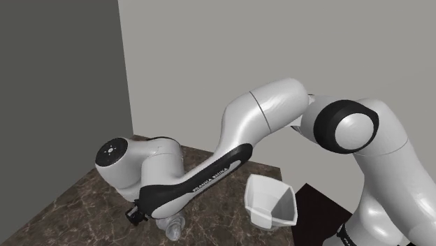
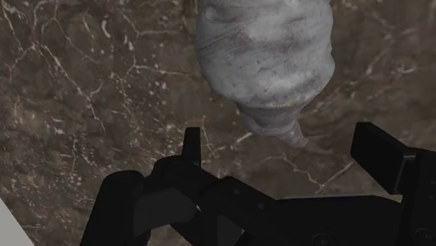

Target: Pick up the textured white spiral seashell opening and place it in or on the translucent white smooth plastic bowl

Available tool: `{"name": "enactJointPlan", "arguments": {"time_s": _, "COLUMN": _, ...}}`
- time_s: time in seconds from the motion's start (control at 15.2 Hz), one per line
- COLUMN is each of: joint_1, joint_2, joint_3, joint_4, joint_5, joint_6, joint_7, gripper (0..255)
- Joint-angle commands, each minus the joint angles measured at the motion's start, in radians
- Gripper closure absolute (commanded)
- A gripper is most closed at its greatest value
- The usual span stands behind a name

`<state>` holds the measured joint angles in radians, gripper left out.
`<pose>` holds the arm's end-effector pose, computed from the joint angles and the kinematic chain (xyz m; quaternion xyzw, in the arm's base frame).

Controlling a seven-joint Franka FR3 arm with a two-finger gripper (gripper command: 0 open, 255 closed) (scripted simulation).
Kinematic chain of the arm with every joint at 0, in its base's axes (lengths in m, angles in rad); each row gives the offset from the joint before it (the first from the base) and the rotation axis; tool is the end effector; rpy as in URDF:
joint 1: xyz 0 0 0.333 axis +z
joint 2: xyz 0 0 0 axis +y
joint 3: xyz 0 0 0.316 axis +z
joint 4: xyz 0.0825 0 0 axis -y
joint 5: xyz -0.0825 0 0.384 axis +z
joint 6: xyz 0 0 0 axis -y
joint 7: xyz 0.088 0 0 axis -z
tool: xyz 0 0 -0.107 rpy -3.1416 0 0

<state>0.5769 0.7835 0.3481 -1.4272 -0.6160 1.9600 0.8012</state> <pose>0.4893 0.5116 0.2351 0.9702 0.1700 0.0496 0.1651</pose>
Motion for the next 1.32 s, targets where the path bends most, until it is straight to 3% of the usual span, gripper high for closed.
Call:
{"name": "enactJointPlan", "arguments": {"time_s": 0.0, "joint_1": 0.01, "joint_2": 0.011, "joint_3": -0.006, "joint_4": -0.006, "joint_5": -0.016, "joint_6": 0.01, "joint_7": 0.005, "gripper": 0}}
{"name": "enactJointPlan", "arguments": {"time_s": 0.86, "joint_1": 0.0, "joint_2": 0.042, "joint_3": -0.02, "joint_4": -0.025, "joint_5": -0.034, "joint_6": 0.06, "joint_7": 0.016, "gripper": 0}}
{"name": "enactJointPlan", "arguments": {"time_s": 0.92, "joint_1": 0.0, "joint_2": 0.042, "joint_3": -0.02, "joint_4": -0.025, "joint_5": -0.034, "joint_6": 0.06, "joint_7": 0.016, "gripper": 255}}
{"name": "enactJointPlan", "arguments": {"time_s": 1.25, "joint_1": 0.0, "joint_2": 0.042, "joint_3": -0.02, "joint_4": -0.024, "joint_5": -0.034, "joint_6": 0.06, "joint_7": 0.016, "gripper": 255}}
